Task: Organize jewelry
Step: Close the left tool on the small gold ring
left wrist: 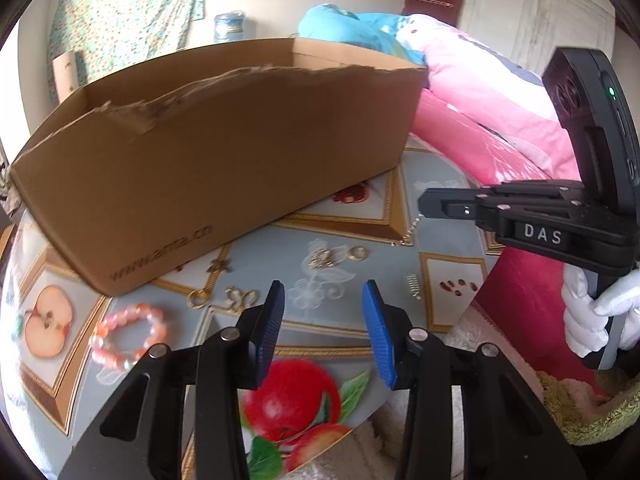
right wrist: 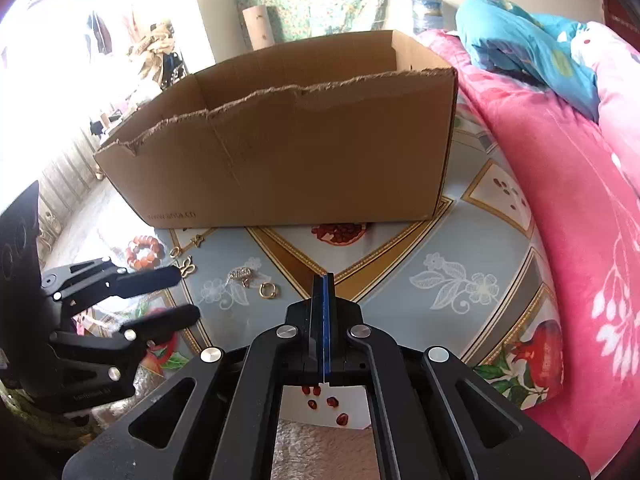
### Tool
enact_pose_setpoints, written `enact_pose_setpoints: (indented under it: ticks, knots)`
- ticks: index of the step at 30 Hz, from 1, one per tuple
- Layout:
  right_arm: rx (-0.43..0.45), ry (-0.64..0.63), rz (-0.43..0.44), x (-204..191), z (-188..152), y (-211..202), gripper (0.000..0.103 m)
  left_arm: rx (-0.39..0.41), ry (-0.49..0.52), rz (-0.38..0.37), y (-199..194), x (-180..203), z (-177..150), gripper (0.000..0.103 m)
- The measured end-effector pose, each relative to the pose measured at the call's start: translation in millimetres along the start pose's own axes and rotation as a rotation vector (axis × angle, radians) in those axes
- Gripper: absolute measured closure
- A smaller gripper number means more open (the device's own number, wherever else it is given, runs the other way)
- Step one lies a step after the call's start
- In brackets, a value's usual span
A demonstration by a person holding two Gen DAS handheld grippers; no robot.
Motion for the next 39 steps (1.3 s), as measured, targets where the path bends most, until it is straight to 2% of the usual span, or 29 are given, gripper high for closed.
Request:
enact_pose_setpoints:
  ticks: [3,6,11,21,26,30,32,39]
  knots:
    - [0.025,0.026,0.024,4.1,2.3,-3.8,0.103,-0.002,0.02,-0.023,6.7,6.9,4.2,0.065]
    - [0.042,0.05,0.057,6.8,4.3,-5.8,0.103,-0.011,0.056,-0.026,14.4,14.5,8.9,0.07]
    - [0.027,0.072,0.085,10.6,3.4,-1.3,0.103,-0.034,0.086,-0.016,27.8,21.3,15.1,0.076]
    - [0.018,0.096,0.128,8.2,2.5,7.7,0.103,-0.07,0.059,-0.012,48.2,14.9,22.8,0.083]
    - [0.023,0.102,0.137,7.9,2.8,9.8,0.103,-0.071,0.073,-0.001,49.2,13.3,25.0,0.093]
    - [0.028,0.108,0.138,7.5,2.6,9.5,0.103,-0.071,0.082,0.003,50.0,14.1,25.5,0.093]
    - [0.032,0.11,0.137,7.5,2.9,8.6,0.103,-0.076,0.082,0.001,50.0,13.8,25.0,0.101]
    - [0.054,0.107,0.134,3.3,4.2,1.1,0.103,-0.071,0.065,0.003,45.7,14.8,25.6,0.101]
Point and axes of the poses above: each gripper's, at about its wrist camera, not at the fingertips, and y roughly the way its jaws point, x to its right, z to its top, the point moved 2 cm from there along y, roughly the way its jaws point, and after that the axes turned 12 degrees about -z, right-handed, at the moved point
